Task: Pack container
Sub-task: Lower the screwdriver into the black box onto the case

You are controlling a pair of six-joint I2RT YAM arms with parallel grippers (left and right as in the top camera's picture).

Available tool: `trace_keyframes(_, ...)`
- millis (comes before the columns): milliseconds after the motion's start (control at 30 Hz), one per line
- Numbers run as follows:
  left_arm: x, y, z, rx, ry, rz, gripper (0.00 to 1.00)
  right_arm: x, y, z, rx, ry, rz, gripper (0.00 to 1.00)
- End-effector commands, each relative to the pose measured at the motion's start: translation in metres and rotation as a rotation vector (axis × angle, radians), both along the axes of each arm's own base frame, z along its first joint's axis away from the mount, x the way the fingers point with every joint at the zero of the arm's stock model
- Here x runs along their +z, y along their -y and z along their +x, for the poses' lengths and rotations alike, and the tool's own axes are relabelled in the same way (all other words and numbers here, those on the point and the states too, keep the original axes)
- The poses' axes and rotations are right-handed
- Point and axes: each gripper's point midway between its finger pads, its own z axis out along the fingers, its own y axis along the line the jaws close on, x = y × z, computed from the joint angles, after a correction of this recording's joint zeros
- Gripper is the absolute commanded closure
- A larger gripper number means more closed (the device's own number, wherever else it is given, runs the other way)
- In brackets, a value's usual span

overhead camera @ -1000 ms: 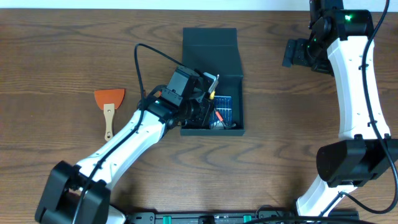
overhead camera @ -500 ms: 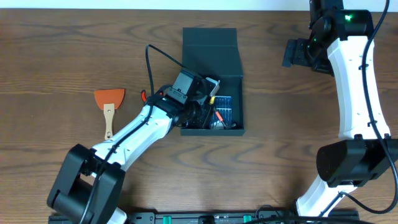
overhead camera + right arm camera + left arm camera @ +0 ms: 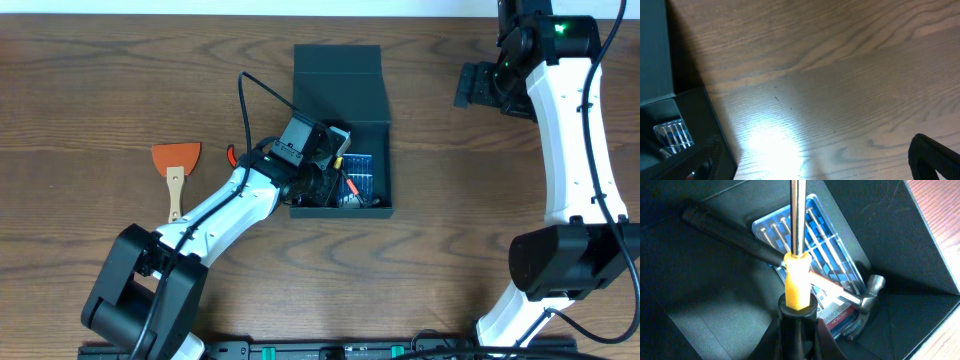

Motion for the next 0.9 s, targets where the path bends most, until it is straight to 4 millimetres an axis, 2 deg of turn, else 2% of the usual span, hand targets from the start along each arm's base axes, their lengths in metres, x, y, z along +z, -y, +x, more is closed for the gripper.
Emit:
trace_keyframes(0,0.0009,0.0023,0.0067,-0.013,0.021,0.011,0.94,0.0082,0.0021,0.0015,-0.017,0.026,-0.005,0.01)
trace_keyframes(167,0.001,0.0024,0.0068,-0.013,0.022,0.011,0.86,0.0082,0.0021,0.0015,-0.017,0.026,-0.005,0.01)
trace_keyframes(467,0.001,0.0024,0.0068,-0.013,0.022,0.011,0.85,0.0082,0.0019,0.0015,-0.017,0.026,-0.005,0.01)
trace_keyframes(533,0.001,0.0024,0.0068,-0.013,0.022,0.011,0.83,0.0082,0.0019,0.0015,-0.017,0.026,-0.005,0.01)
trace_keyframes(567,0.001,0.0024,0.0068,-0.013,0.022,0.011,0.79,0.0082,0.0019,0.0015,-0.017,0.026,-0.005,0.01)
trace_keyframes(867,0.0011,0.0025,0.0069,-0.012,0.022,0.011,0.73,0.0082,0.0021,0.0015,-0.017,0.026,-0.005,0.01)
